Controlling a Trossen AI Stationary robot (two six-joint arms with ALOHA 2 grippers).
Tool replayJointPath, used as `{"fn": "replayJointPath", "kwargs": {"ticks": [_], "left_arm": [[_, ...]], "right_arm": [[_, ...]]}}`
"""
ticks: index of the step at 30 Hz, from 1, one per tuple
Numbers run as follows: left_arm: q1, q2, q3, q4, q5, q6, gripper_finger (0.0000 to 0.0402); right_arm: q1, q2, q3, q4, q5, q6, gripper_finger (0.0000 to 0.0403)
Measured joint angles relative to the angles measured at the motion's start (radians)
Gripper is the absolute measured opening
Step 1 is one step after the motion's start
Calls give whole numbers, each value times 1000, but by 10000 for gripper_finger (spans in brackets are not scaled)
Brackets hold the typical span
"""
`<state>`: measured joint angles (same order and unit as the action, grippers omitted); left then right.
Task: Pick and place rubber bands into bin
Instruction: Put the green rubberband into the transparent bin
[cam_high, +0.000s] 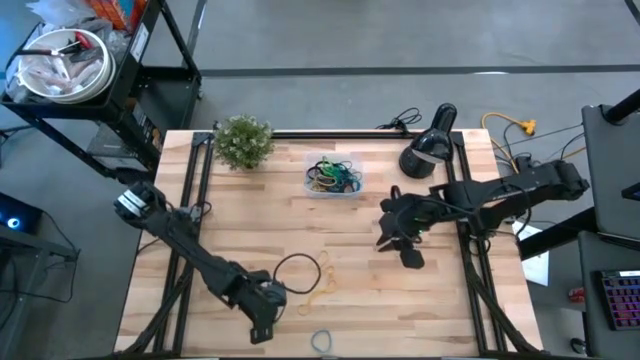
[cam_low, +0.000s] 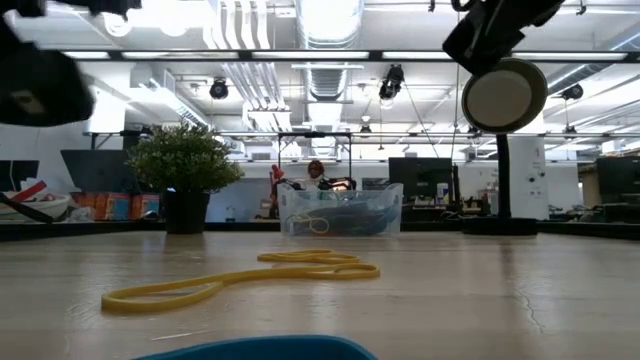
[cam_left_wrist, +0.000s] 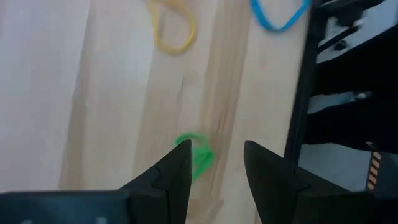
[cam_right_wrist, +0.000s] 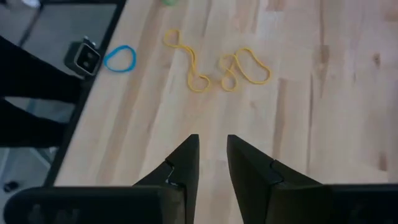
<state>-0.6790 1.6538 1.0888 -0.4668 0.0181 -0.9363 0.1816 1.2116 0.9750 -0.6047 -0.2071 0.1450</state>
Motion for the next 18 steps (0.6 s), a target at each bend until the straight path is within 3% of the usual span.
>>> {"fn": "replayJointPath", "kwargs": {"ticks": [7,18], "left_arm": [[-20,26,12,-60,1,-159,130],[-20,28,-2,-56,-55,-173,130]], "right_arm": [[24,-42,-69,51,10,47,69],[33,-38,-102,98,28,40,70]]}}
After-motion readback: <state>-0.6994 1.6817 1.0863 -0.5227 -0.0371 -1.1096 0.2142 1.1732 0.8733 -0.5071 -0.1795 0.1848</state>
